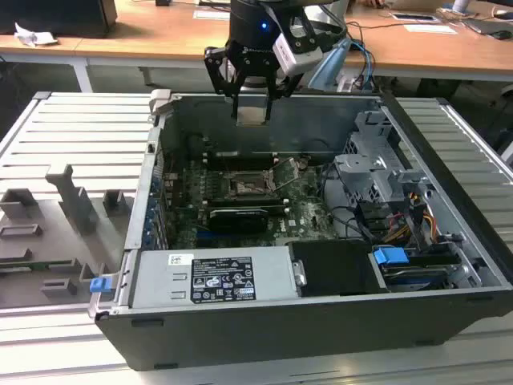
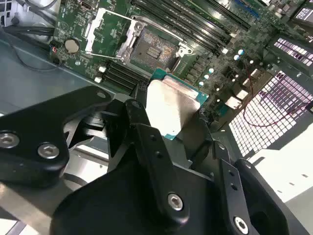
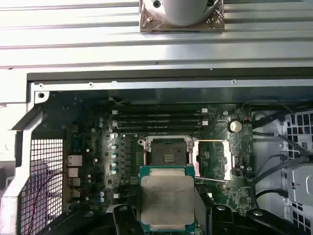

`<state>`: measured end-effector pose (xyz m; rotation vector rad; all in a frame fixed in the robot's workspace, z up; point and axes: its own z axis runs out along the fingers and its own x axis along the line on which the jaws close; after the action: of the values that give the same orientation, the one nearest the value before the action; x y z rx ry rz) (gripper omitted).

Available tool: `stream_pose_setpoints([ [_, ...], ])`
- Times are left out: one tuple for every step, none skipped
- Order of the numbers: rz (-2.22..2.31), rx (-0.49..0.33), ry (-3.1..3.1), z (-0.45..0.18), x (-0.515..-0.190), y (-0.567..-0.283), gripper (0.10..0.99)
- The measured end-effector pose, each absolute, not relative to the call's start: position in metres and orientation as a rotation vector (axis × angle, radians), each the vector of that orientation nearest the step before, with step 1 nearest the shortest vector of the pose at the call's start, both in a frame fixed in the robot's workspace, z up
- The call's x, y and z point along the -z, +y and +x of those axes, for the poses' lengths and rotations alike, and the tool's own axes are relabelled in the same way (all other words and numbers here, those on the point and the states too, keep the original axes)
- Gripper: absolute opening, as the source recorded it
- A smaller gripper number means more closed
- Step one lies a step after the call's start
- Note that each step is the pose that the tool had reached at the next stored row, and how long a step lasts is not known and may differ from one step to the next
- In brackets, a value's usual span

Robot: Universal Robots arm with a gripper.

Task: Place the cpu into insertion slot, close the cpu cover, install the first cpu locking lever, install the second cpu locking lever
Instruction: 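Place the cpu into insertion slot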

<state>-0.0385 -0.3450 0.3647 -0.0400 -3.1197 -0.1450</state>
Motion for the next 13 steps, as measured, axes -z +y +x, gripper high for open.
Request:
stream_pose_setpoints([
  [-0.04, 0.145, -3.12, -0.0385, -0.3647, -0.345, 0.525],
  [-0.04, 0.145, -3.12, -0.0385, -0.3647, -0.345, 0.525],
  [-0.042, 0.145, -3.12, -0.0385, -0.3647, -0.345, 0.525],
  [-0.052, 0.145, -3.12, -0.0384, -0.3646, -0.345, 0.525],
  [-0.064, 0.145, -3.12, -0.0385, -0.3646, -0.345, 0.525],
  [-0.073, 0.144, -3.12, -0.0385, -0.3646, -0.345, 0.525],
  [-0.084, 0.143, -3.12, -0.0385, -0.3645, -0.345, 0.525],
  [-0.097, 0.142, -3.12, -0.0385, -0.3644, -0.345, 0.525],
  [-0.113, 0.142, -3.12, -0.0385, -0.3643, -0.345, 0.525],
  [-0.13, 0.141, -3.12, -0.0385, -0.3642, -0.345, 0.525],
  [-0.144, 0.142, -3.12, -0.0385, -0.3642, -0.345, 0.525],
  [-0.155, 0.142, -3.12, -0.0385, -0.3641, -0.345, 0.525],
  [-0.163, 0.142, -3.12, -0.0385, -0.3641, -0.3449, 0.525],
])
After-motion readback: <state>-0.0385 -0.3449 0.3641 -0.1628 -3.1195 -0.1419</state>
